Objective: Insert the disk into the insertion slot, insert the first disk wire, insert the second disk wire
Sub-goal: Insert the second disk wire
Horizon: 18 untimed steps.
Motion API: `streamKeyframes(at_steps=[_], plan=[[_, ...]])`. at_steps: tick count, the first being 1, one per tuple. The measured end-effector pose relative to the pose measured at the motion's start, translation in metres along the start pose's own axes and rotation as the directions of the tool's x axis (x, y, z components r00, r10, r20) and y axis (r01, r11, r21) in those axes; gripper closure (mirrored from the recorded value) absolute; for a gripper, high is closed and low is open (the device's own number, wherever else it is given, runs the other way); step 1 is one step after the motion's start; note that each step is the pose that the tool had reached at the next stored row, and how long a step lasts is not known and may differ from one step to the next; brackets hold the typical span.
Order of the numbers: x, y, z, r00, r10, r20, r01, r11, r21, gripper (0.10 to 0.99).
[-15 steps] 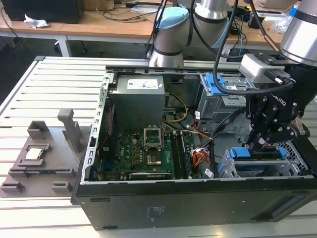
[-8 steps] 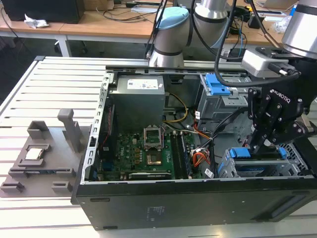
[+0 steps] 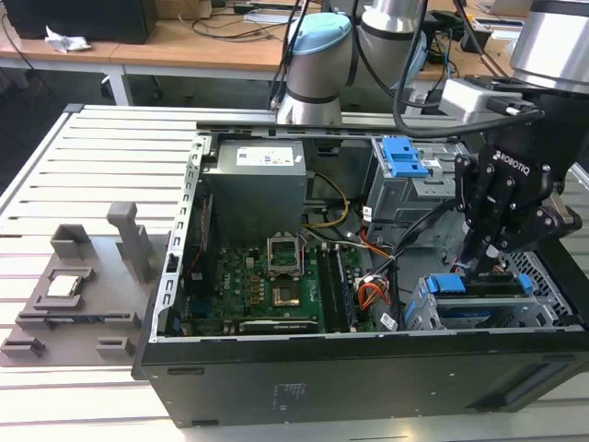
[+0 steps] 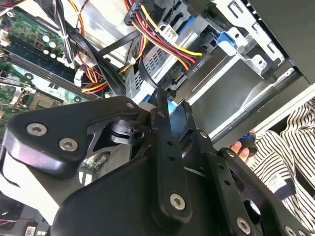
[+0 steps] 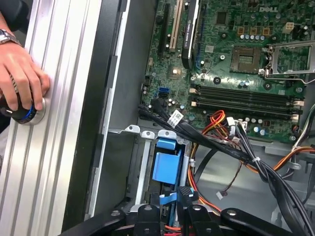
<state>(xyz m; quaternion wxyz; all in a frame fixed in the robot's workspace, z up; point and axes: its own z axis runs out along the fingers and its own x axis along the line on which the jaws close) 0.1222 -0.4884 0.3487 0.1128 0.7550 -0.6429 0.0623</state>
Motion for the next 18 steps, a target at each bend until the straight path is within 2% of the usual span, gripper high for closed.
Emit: streamKeyframes(at_steps=[2,5,14,18], plan=[[-0.0006,-0.0002,0.0024,0.9999,-0.001,-0.0138,0.001,1.0000,-0.002,0.804],[-0.0015,-0.0005,0.0044,0.9997,-0.001,-0.0243,0.001,1.0000,-0.004,0.804],[-0.0037,-0.0012,0.0110,0.9997,-0.001,-0.0250,0.001,1.0000,-0.004,0.804],[-0.0038,-0.0012,0.0111,0.9997,-0.001,-0.0253,0.001,1.0000,-0.004,0.824]])
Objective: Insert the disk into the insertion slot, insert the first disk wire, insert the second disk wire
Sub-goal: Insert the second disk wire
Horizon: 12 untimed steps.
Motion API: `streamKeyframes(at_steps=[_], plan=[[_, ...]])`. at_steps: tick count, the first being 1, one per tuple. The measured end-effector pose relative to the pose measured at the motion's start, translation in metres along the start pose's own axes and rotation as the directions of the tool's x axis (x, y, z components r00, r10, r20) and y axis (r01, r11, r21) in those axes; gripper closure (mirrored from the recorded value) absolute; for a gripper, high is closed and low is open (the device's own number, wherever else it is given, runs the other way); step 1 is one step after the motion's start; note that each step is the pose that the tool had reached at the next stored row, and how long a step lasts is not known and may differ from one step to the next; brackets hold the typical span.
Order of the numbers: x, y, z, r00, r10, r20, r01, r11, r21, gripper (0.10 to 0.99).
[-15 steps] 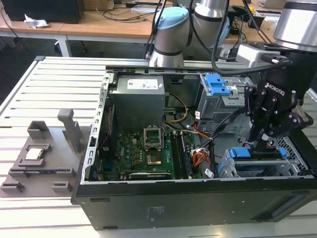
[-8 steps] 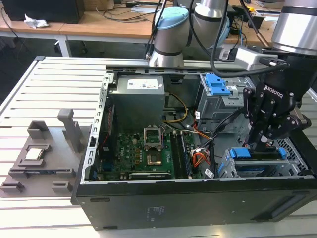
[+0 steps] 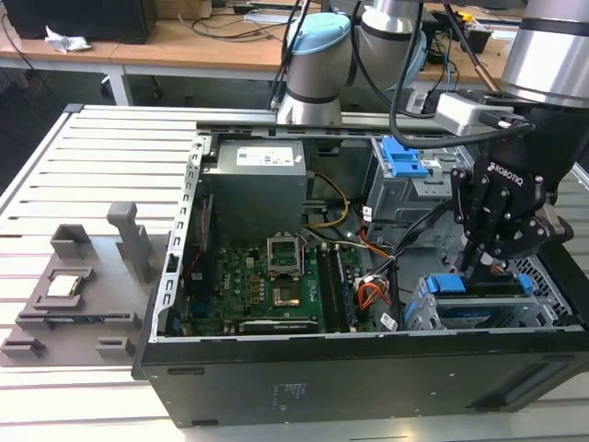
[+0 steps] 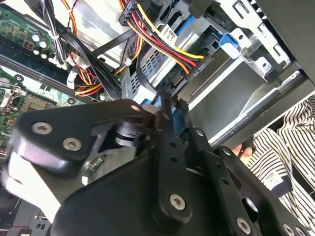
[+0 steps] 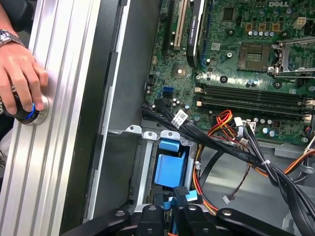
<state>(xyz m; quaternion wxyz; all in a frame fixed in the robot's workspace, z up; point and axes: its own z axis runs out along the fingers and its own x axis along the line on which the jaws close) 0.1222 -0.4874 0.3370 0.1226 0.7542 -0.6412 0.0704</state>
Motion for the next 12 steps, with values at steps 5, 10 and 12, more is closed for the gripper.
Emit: streamKeyframes(at_steps=[5,10,12], plan=[[0.0000,0.0000,0.0001,1.0000,0.000,-0.0002,0.000,1.0000,0.000,0.945],[0.0109,0.0009,0.0026,0.9960,-0.005,0.0894,0.004,0.9999,0.015,0.945],[0.0131,0.0011,0.0028,0.9948,-0.006,0.1016,0.004,0.9998,0.018,0.945]])
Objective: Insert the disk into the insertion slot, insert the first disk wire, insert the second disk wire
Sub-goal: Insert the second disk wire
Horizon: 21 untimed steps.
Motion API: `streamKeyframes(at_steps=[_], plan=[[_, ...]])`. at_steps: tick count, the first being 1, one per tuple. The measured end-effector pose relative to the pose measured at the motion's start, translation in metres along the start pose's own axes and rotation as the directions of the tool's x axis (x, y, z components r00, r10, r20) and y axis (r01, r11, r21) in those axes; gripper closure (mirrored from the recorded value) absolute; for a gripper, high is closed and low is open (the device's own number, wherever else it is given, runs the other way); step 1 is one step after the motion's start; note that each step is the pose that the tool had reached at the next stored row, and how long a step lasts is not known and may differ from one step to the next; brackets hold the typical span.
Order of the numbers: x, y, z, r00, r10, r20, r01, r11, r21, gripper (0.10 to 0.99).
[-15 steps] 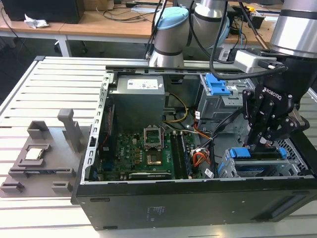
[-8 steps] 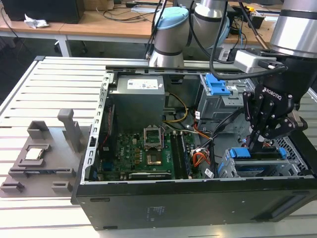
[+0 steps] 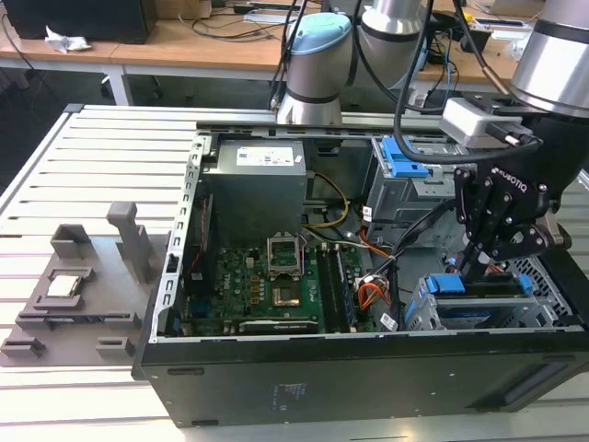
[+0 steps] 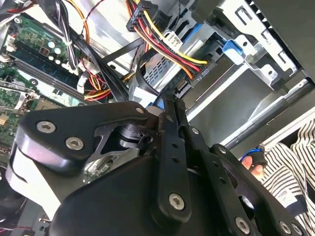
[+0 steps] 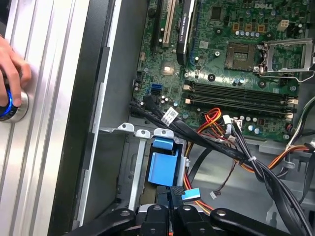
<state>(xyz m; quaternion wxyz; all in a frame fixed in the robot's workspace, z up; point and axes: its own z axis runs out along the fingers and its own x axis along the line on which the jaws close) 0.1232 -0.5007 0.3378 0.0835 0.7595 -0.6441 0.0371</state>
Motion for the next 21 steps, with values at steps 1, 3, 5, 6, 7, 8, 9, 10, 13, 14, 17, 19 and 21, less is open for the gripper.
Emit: streamKeyframes(at_steps=[1,3,5,6,7,8,9,10,13,14,17,19,21], plan=[[0.0005,-0.0001,-0.0009,1.0000,0.000,0.0023,0.000,1.0000,0.001,0.945],[0.0014,0.0000,-0.0051,1.0000,0.000,0.0028,0.000,1.0000,0.000,0.945],[0.0020,0.0002,-0.0081,1.0000,0.000,0.0026,0.000,1.0000,0.000,0.945],[0.0024,0.0002,-0.0088,1.0000,0.000,0.0034,0.000,1.0000,0.001,0.945],[0.0033,0.0002,-0.0087,1.0000,-0.001,0.0075,0.001,1.0000,0.001,0.945],[0.0049,0.0004,-0.0086,0.9997,-0.002,0.0246,0.002,1.0000,0.004,0.945],[0.0073,0.0005,-0.0081,0.9980,-0.004,0.0631,0.003,1.0000,0.009,0.945],[0.0092,0.0007,-0.0077,0.9959,-0.006,0.0908,0.005,0.9999,0.013,0.945],[0.0169,0.0012,-0.0061,0.9885,-0.010,0.1507,0.007,0.9997,0.022,0.945],[0.0207,0.0013,-0.0055,0.9861,-0.012,0.1659,0.008,0.9997,0.024,0.945],[0.0292,0.0017,-0.0038,0.9786,-0.015,0.2054,0.009,0.9995,0.030,0.945],[0.0341,0.0020,-0.0029,0.9739,-0.017,0.2263,0.009,0.9994,0.033,0.945],[0.0389,0.0023,-0.0020,0.9694,-0.018,0.2446,0.010,0.9993,0.035,0.945]])
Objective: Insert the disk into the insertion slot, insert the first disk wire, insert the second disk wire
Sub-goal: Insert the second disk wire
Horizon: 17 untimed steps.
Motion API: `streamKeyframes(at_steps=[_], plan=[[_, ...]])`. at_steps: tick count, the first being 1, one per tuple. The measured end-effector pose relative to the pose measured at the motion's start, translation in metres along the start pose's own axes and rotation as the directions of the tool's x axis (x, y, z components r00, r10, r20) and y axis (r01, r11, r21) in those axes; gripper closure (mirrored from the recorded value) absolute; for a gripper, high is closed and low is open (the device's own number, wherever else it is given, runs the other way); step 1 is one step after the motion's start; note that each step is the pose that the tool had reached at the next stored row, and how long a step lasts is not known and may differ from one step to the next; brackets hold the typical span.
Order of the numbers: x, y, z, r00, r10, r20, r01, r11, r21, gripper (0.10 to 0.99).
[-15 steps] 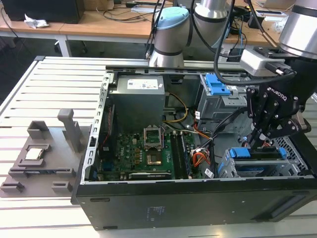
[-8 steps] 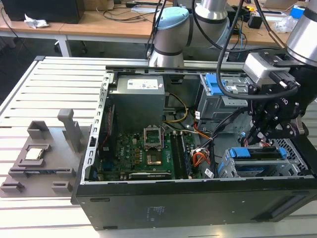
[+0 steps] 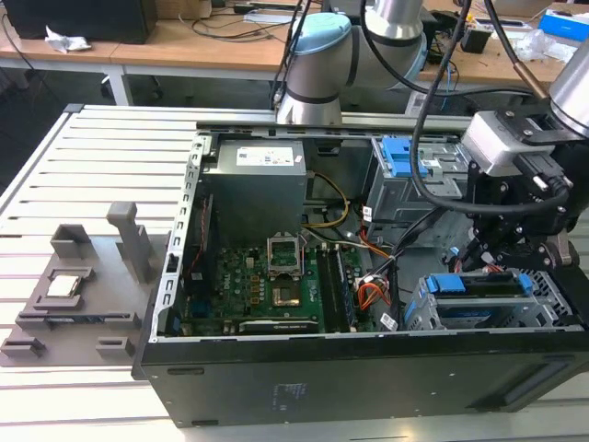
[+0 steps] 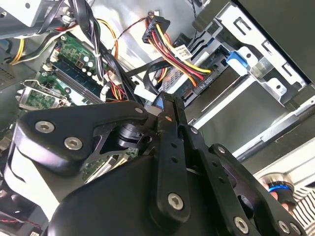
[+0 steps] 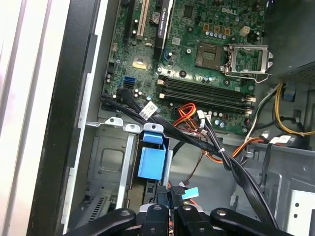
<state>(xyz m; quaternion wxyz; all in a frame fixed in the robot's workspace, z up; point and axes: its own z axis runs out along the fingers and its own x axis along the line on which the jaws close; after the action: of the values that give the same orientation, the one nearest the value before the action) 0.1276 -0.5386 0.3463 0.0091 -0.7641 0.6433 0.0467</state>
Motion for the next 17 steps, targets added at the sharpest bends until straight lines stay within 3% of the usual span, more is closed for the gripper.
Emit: streamKeyframes(at_steps=[2,3,5,8,10,12,17], plan=[[0.0050,0.0004,-0.0004,0.9998,-0.001,0.0181,0.001,1.0000,0.002,0.945],[0.0090,0.0007,-0.0006,0.9995,-0.002,0.0328,0.002,1.0000,0.004,0.945],[0.0134,0.0010,-0.0009,0.9988,-0.003,0.0479,0.003,1.0000,0.006,0.945],[0.0254,0.0009,-0.0017,0.9963,-0.005,0.0858,0.004,0.9999,0.010,0.945],[0.0291,-0.0004,-0.0018,0.9946,-0.006,0.1037,0.005,0.9999,0.011,0.945],[0.0297,-0.0025,-0.0011,0.9936,-0.004,0.1129,0.003,1.0000,0.009,0.945],[0.0301,-0.0041,0.0000,0.9928,0.038,0.1132,-0.040,0.9991,0.011,0.945]])
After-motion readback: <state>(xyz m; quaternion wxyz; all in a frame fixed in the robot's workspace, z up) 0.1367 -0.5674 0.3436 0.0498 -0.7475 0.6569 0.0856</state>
